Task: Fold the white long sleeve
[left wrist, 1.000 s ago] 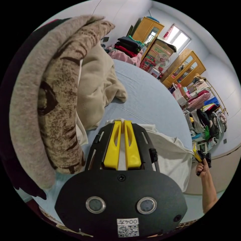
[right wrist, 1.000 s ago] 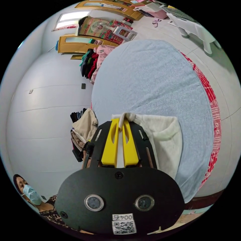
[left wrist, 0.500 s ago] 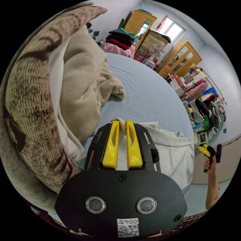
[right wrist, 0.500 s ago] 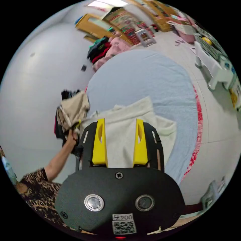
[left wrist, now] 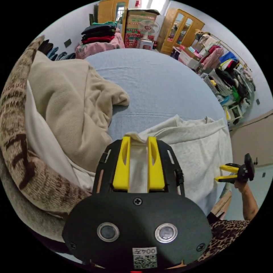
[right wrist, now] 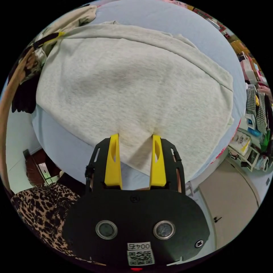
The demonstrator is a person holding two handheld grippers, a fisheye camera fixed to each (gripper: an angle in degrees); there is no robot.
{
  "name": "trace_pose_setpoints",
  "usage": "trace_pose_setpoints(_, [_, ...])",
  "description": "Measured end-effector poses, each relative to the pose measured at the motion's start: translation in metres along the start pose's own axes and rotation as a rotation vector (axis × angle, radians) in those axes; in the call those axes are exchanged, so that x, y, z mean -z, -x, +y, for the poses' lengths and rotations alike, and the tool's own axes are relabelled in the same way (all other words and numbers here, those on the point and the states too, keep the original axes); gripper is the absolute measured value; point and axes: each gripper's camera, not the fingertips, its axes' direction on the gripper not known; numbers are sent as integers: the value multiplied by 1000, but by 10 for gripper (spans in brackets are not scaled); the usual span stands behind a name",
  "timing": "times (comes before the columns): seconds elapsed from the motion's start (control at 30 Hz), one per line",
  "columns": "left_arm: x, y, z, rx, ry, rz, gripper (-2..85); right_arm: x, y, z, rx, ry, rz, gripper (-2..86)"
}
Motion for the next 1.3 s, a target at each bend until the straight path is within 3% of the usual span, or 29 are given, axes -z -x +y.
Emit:
trace_pose_setpoints(0.07, [13, 17, -4, 62, 1, 97, 207, 12, 12, -12, 7, 43, 18, 161])
trace_pose_setpoints(0.17, [45, 24, 1, 2, -44, 284, 210, 26, 22, -23, 0, 83, 12, 161])
trace_pose_setpoints(0.4, [118, 11, 137, -173, -265, 283, 170, 50, 45, -29, 75, 94, 23, 159])
trace_pose_setpoints(0.57, [67, 49, 293, 12, -229, 178, 139, 64, 57, -22, 94, 14, 21, 155])
trace_pose_setpoints(0.67, [37, 77, 346, 156, -196, 256, 139, 70, 66, -23, 140, 21, 38, 154])
trace_pose_setpoints(1.1, [2, 66, 328, 31, -197, 301, 144, 85, 85, -40, 127, 111, 38, 144])
trace_pose_setpoints(1.2, [2, 56, 322, 0, -187, 284, 94, 85, 91, -42, 144, 124, 61, 145])
trace_pose_setpoints(1.3, [0, 45, 322, -13, -123, 154, 49, 86, 90, -37, 151, 98, 43, 145])
